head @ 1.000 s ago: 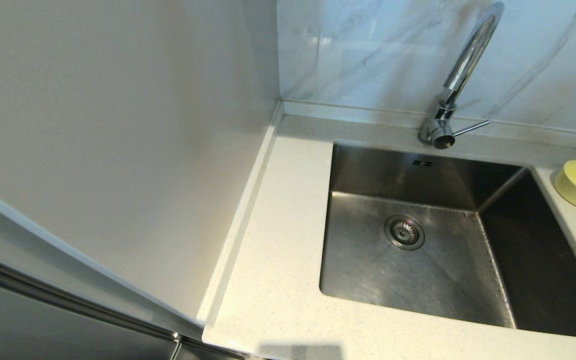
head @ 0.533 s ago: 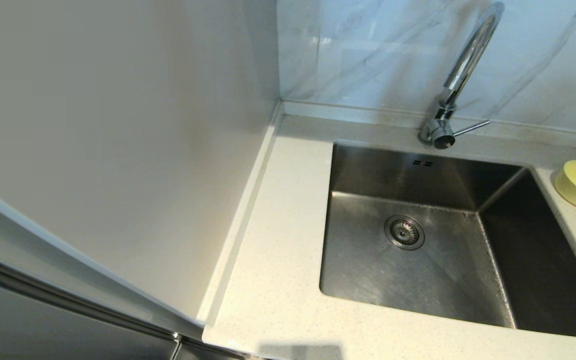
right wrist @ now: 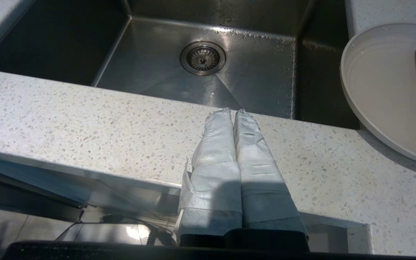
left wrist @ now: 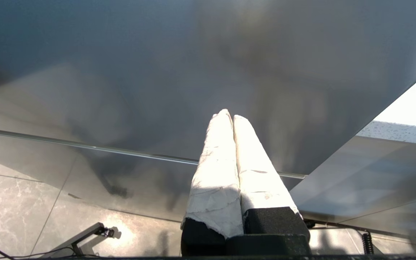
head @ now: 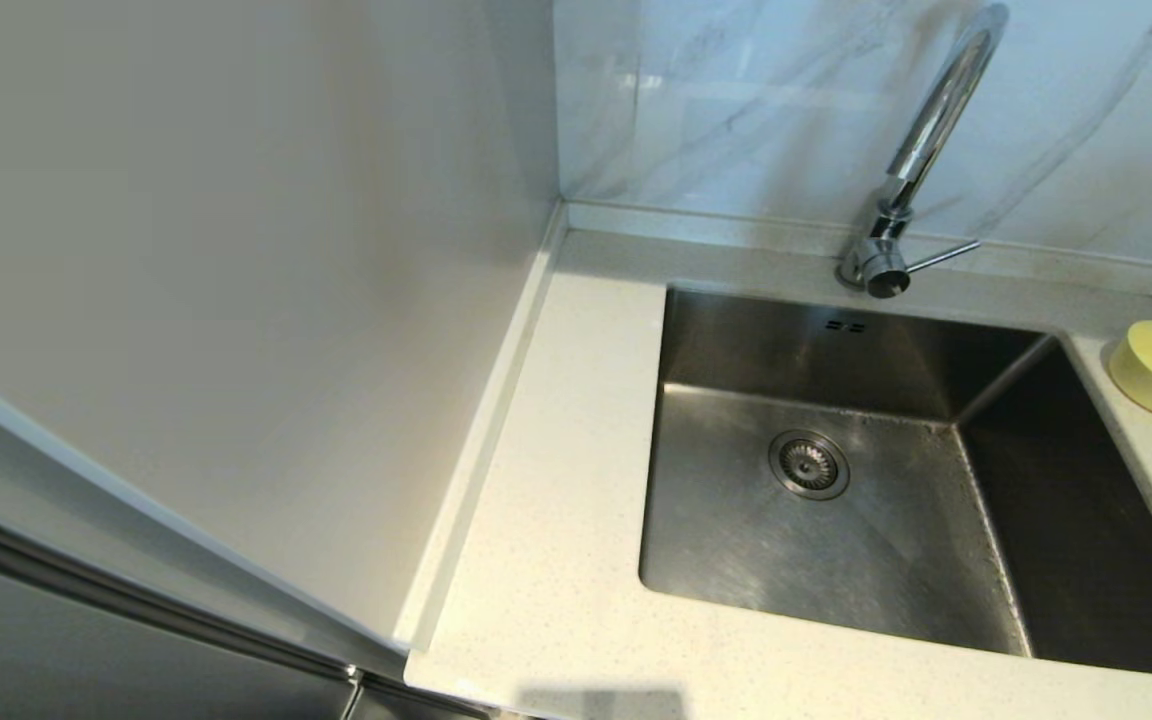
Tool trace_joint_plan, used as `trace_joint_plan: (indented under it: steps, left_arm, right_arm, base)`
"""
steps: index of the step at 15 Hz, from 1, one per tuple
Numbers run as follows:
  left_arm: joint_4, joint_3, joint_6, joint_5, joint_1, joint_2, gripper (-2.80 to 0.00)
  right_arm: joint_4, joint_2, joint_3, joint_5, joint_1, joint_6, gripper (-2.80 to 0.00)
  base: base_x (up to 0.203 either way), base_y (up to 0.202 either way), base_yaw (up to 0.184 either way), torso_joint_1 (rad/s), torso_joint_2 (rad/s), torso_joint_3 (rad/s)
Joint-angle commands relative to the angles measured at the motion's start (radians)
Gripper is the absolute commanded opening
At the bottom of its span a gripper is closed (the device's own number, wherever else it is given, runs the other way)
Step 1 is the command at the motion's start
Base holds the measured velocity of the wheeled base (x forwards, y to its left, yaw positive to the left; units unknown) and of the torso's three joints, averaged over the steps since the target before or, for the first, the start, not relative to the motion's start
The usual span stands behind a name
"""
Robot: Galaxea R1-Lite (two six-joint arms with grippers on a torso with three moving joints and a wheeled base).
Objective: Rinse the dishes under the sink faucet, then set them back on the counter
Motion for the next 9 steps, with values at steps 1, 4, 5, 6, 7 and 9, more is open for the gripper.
trace_joint_plan:
  steps: [1,4,5,6,7,9]
  left_arm:
    - [0.000,0.000,0.000,0.000,0.000,0.000,-2.80]
    - [0.000,0.000,0.000,0.000,0.000,0.000,-2.80]
    - [0.000,0.000,0.000,0.000,0.000,0.001,-2.80]
    - [0.000,-0.001,0.000,0.000,0.000,0.000,-2.80]
    - [0.000,0.000,0.000,0.000,0.000,0.000,-2.80]
    - [0.000,0.000,0.001,0.000,0.000,0.000,-2.80]
  right_arm:
    - [0.000,0.003,0.008,0.000,0.000,0.000,-2.80]
    - [0.000,0.003,0.008,0.000,0.000,0.006,-2.80]
    - [0.000,0.003,0.008,0.000,0.000,0.006,-2.80]
    - [0.000,0.003,0.008,0.000,0.000,0.006,-2.80]
    - [0.000,0.003,0.008,-0.002,0.000,0.006,-2.80]
    - [0.000,0.003,0.008,-0.002,0.000,0.006,-2.80]
  base:
    - [0.000,0.000,0.000,0.000,0.00,0.000]
    - [0.000,0.000,0.000,0.000,0.00,0.000]
    - [0.000,0.000,0.000,0.000,0.00,0.000]
    - [0.000,0.000,0.000,0.000,0.00,0.000]
    - [0.000,0.000,0.000,0.000,0.00,0.000]
    - [0.000,0.000,0.000,0.000,0.00,0.000]
